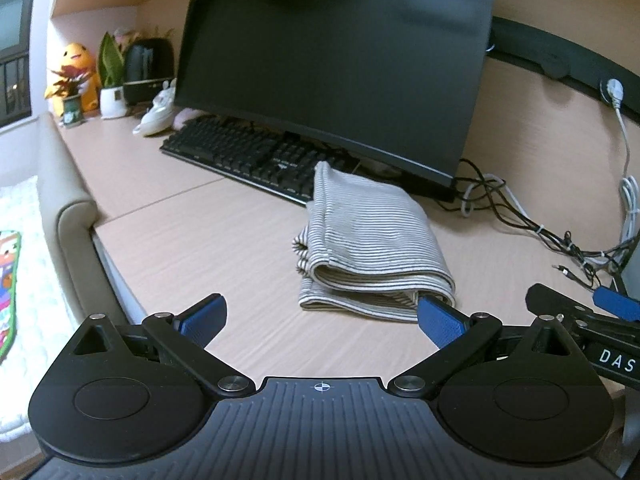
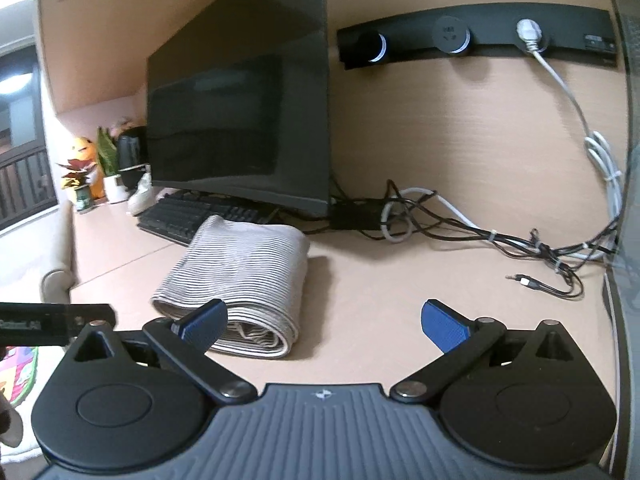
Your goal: Fold clothes
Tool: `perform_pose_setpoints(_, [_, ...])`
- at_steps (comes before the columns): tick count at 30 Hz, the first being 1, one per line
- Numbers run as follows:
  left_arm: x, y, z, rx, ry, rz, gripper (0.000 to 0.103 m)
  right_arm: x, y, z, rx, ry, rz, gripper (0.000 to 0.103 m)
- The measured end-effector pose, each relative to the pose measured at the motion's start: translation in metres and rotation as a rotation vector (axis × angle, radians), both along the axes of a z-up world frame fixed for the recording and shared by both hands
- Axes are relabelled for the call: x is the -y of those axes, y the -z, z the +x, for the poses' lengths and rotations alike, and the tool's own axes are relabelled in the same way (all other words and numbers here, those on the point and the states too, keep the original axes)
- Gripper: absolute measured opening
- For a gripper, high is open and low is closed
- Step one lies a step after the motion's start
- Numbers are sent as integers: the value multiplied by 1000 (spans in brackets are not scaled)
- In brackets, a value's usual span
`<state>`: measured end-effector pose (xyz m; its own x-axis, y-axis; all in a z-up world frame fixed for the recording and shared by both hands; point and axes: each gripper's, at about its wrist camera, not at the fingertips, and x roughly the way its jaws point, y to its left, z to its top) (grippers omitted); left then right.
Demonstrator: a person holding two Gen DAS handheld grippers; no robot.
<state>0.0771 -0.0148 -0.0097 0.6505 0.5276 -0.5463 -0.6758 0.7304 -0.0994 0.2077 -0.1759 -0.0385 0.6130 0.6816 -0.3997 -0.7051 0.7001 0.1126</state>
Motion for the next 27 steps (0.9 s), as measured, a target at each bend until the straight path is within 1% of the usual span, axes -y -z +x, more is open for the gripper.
perform_pose_setpoints(7, [4, -2, -2, 11, 11, 2, 103, 1, -8, -10, 18, -14, 16, 103])
perform_pose_setpoints(11, [8, -5, -3, 22, 20, 26, 103, 1, -10, -10, 10, -25, 24, 103])
perform_pose_setpoints(15, [12, -3, 4, -15, 23, 58, 103, -2, -8, -12, 22, -44, -2, 103])
perform_pose_setpoints(19, [15, -2, 7, -41, 18, 81, 103, -2, -7, -12, 19, -55, 2, 103])
perform_pose_setpoints(27, [15, 3, 5, -64, 15, 63, 103, -2, -3, -12, -31, -90, 14, 103])
